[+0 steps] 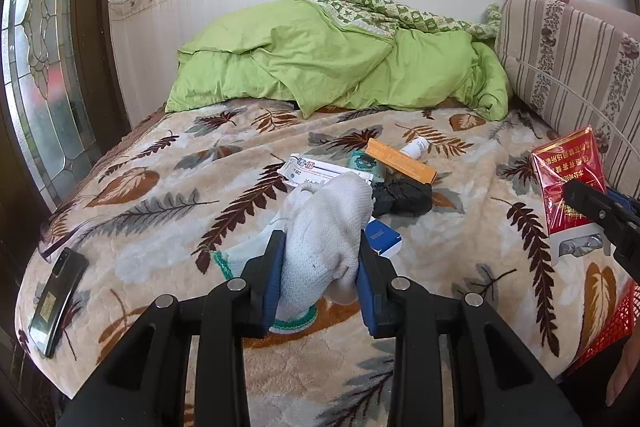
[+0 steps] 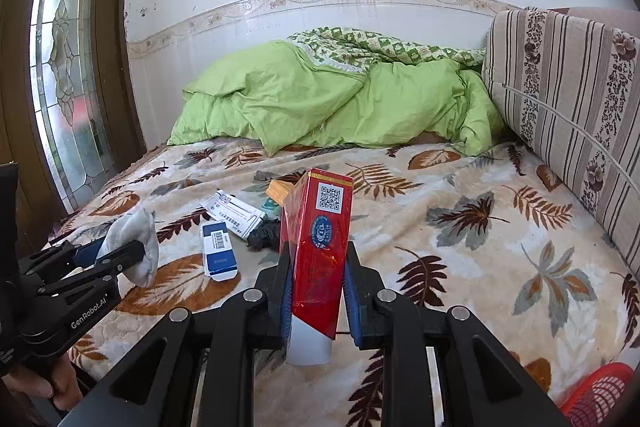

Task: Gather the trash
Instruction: 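Lift the white sock with the left tool while the right tool lifts the red box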

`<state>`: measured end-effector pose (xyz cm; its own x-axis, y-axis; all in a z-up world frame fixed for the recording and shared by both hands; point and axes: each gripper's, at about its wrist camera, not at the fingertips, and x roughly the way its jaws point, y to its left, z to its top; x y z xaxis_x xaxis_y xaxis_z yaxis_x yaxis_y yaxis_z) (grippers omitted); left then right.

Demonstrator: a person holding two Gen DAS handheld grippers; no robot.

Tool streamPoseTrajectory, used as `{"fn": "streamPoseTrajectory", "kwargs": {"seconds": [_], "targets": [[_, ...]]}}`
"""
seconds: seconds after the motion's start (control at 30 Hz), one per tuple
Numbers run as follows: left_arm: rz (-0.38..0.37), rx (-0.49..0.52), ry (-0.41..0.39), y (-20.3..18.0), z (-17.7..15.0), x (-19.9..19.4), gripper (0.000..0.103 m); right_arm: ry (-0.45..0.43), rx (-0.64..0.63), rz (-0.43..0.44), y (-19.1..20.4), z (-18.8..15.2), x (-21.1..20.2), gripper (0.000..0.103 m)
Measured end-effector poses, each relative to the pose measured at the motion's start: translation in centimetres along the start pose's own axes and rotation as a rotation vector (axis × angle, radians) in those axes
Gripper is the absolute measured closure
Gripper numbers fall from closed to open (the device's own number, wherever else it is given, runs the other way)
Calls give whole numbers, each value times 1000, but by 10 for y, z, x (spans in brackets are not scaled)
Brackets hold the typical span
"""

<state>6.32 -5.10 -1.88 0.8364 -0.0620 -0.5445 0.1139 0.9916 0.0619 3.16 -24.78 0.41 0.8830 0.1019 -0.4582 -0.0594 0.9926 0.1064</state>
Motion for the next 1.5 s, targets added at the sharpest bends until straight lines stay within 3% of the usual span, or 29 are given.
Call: {"fn": "streamPoseTrajectory", "kwargs": {"seconds": [1.5], "targets": [[1,23,50,-9,-8,19,71,49,47,19,-4,-5,13,80]]}}
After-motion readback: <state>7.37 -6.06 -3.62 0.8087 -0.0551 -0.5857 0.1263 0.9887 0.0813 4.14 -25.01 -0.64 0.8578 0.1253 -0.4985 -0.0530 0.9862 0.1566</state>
